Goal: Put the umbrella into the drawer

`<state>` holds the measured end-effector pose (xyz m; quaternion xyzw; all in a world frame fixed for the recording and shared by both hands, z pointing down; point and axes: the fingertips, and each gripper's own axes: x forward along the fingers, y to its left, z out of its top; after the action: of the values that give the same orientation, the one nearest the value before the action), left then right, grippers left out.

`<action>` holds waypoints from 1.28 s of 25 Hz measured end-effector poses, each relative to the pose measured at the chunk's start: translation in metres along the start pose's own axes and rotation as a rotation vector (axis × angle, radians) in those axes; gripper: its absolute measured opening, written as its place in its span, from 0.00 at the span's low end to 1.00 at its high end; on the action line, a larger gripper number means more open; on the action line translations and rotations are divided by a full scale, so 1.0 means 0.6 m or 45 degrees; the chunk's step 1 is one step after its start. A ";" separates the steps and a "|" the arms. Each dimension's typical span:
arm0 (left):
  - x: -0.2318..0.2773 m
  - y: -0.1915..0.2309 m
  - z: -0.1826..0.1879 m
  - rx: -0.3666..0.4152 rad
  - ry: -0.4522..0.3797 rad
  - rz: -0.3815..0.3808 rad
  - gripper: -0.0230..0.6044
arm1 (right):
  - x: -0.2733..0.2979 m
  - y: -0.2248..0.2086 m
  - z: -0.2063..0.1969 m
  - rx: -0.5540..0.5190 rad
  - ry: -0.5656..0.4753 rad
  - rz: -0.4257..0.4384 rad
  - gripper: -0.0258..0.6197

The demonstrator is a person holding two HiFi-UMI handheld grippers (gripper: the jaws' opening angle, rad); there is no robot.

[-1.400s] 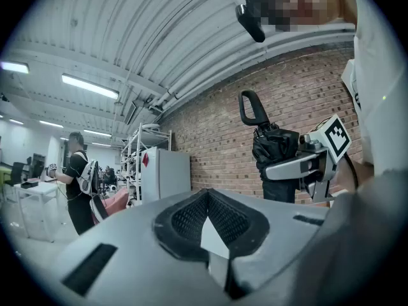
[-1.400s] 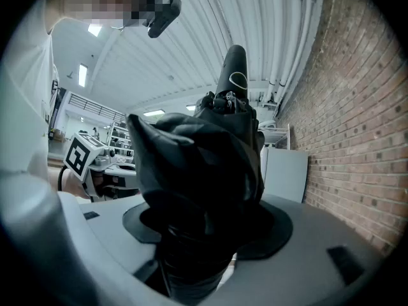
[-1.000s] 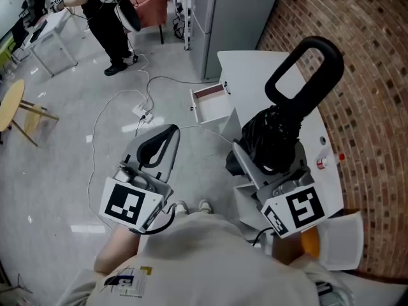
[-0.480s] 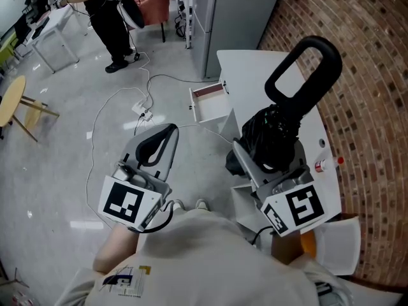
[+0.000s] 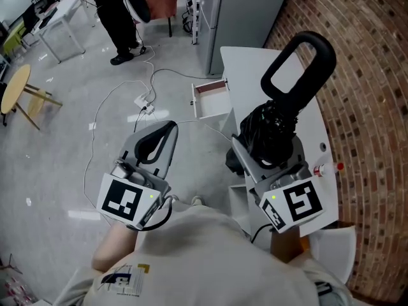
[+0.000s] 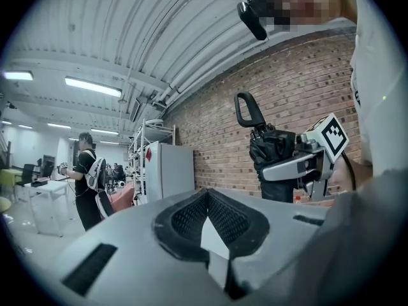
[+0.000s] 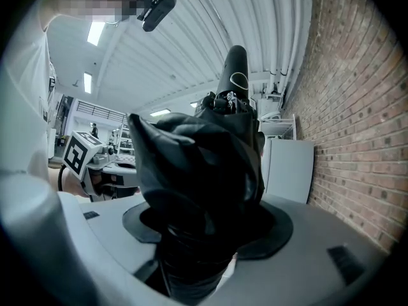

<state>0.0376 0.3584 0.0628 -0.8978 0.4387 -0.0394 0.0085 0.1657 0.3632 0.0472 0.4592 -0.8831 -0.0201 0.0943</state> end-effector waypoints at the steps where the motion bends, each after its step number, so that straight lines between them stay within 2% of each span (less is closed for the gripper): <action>1: 0.003 -0.007 -0.001 0.007 -0.003 -0.003 0.05 | -0.002 -0.004 -0.003 0.002 0.001 0.005 0.48; 8: 0.015 -0.040 -0.017 0.004 0.019 0.001 0.05 | -0.016 -0.026 -0.020 0.001 0.002 0.016 0.48; 13: 0.013 -0.039 -0.017 0.005 0.012 0.021 0.05 | -0.010 -0.029 -0.027 -0.014 0.006 0.030 0.48; 17: 0.018 -0.028 -0.032 0.000 0.054 0.054 0.05 | 0.001 -0.032 -0.033 -0.010 0.000 0.048 0.48; 26: 0.042 0.013 -0.042 -0.013 -0.008 0.049 0.05 | 0.053 -0.034 -0.048 -0.047 0.040 0.066 0.48; 32: 0.070 0.061 -0.057 -0.034 -0.009 0.054 0.05 | 0.104 -0.042 -0.058 -0.047 0.069 0.066 0.48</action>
<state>0.0318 0.3031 0.0979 -0.8885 0.4579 -0.0302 -0.0011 0.1574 0.2993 0.0874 0.4347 -0.8913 -0.0216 0.1272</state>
